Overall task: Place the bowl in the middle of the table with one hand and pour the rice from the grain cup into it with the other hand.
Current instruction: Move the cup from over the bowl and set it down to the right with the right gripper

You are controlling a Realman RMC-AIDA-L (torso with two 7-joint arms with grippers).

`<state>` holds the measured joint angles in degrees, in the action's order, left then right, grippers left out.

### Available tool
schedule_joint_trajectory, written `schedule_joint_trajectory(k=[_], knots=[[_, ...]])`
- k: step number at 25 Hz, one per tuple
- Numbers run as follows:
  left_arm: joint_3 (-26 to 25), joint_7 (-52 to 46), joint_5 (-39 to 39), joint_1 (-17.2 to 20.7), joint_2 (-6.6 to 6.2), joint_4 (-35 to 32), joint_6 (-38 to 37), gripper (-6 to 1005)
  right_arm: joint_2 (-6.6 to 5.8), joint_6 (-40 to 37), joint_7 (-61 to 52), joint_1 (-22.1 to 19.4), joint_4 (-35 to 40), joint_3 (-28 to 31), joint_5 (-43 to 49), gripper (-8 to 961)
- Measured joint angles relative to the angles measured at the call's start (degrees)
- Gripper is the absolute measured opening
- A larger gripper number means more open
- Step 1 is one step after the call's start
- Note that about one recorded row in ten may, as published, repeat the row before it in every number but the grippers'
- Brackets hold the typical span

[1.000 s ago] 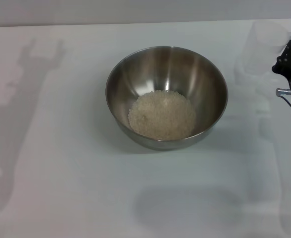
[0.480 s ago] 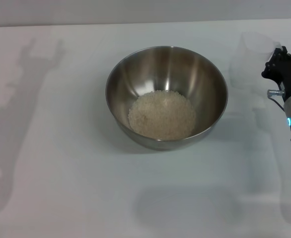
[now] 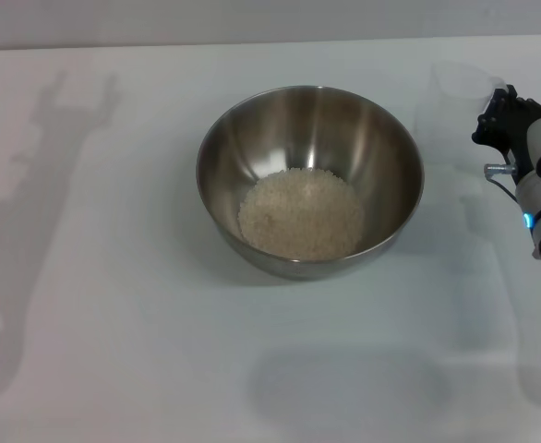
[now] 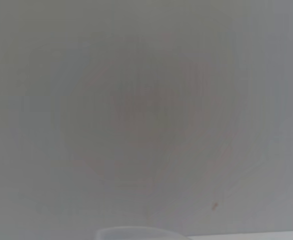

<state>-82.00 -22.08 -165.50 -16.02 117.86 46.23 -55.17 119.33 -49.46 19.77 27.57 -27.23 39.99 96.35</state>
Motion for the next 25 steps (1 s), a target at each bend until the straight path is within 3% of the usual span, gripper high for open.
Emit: schedule_joint_trajectory(k=[5,11,25], knots=[[0.00,-0.35,0.00,0.03,0.00,0.00,-0.03,798,-0.13,0.94,-0.09,0.53,0.38,0.00,0.08,22],[0.00,-0.45,0.00,0.12,0.00,0.00,-0.37,798,-0.15,1.17,-0.13,0.80,1.03,0.00,0.39,112],[-0.01,-0.44,0.00,1.20,-0.05,1.18,-0.74,798,-0.02,2.73,-2.44,0.56,2.27,-0.44,2.38,160]])
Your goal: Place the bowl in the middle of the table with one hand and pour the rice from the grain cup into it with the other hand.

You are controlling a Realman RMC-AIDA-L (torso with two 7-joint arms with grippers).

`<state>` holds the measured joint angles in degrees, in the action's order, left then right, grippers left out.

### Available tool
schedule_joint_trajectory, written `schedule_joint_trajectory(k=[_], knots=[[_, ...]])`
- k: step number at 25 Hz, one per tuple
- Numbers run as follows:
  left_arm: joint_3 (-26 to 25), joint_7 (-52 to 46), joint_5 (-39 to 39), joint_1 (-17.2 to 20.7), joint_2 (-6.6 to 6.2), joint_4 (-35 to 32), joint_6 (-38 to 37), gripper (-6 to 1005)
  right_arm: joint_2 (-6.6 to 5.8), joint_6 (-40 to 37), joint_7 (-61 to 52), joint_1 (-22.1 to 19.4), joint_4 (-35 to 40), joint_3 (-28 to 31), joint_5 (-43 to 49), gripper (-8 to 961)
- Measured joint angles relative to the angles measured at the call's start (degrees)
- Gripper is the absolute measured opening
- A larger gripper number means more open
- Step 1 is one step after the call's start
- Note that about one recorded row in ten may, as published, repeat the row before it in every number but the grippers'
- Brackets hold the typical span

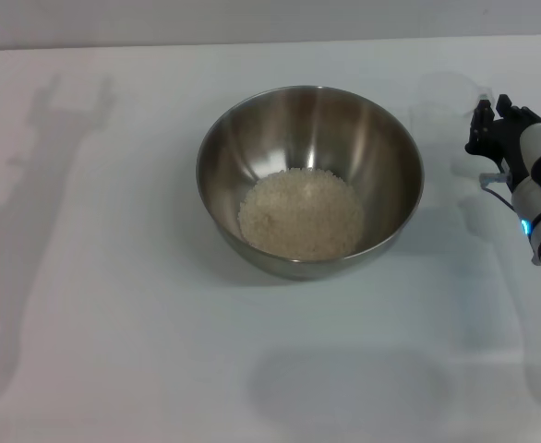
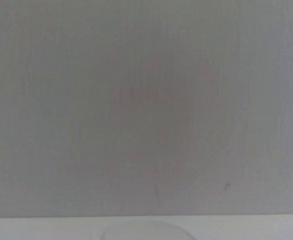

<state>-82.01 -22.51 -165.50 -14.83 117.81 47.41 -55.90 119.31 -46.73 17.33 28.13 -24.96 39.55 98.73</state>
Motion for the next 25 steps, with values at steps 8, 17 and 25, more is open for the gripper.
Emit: schedule_joint_trajectory(k=[8,17,25], knots=[[-0.51,0.01,0.00,0.30,0.05,-0.06,0.00,798,0.12,-3.32,-0.09,-2.97,-0.97,-3.12,0.06,201],[-0.61,0.26,0.01,0.96,0.06,-0.45,0.01,798,0.13,-13.67,-0.54,-7.20,-1.95,-10.35,0.06,217],[-0.38,0.57,0.04,3.05,0.06,-0.60,-0.08,798,-0.09,-37.73,-6.86,-12.98,0.58,-17.07,0.27,364]])
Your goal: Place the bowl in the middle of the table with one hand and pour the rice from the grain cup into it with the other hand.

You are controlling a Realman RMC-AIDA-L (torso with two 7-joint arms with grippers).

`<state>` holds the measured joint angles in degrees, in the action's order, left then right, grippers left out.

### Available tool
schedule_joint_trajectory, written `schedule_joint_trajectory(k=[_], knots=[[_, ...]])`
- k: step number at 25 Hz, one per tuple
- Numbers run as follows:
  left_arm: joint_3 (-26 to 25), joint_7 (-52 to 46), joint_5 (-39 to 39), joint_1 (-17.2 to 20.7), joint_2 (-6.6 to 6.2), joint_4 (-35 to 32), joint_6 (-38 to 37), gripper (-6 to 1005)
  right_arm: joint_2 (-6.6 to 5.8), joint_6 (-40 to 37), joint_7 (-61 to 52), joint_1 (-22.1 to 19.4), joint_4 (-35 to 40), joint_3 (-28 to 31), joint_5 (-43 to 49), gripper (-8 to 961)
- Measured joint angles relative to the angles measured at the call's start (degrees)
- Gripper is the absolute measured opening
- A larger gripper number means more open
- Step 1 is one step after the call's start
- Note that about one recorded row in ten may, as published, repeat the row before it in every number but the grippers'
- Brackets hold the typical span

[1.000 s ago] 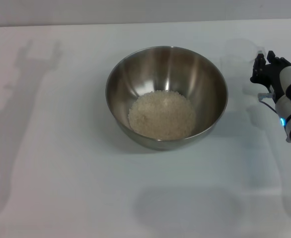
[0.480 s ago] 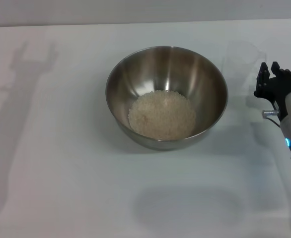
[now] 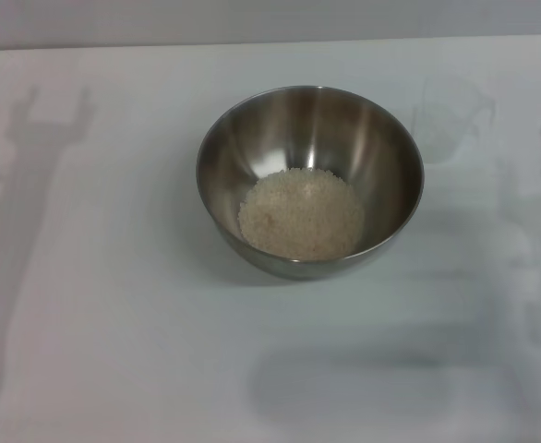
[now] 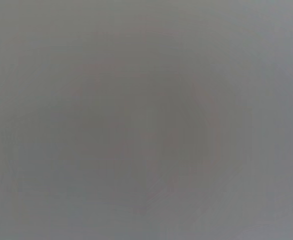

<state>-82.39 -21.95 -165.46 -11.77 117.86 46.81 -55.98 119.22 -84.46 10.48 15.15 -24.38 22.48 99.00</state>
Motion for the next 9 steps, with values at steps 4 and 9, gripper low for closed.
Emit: schedule_joint_trajectory(k=[4,9], knots=[[0.18,0.07,-0.05,0.60,0.06,-0.59,-0.91,798,-0.13,-8.41,-3.38,0.69,3.76,0.18,0.37,452],[0.21,0.17,-0.02,0.69,0.11,-2.83,-2.96,798,-0.21,-9.42,-5.95,5.70,8.71,1.34,-0.14,452]])
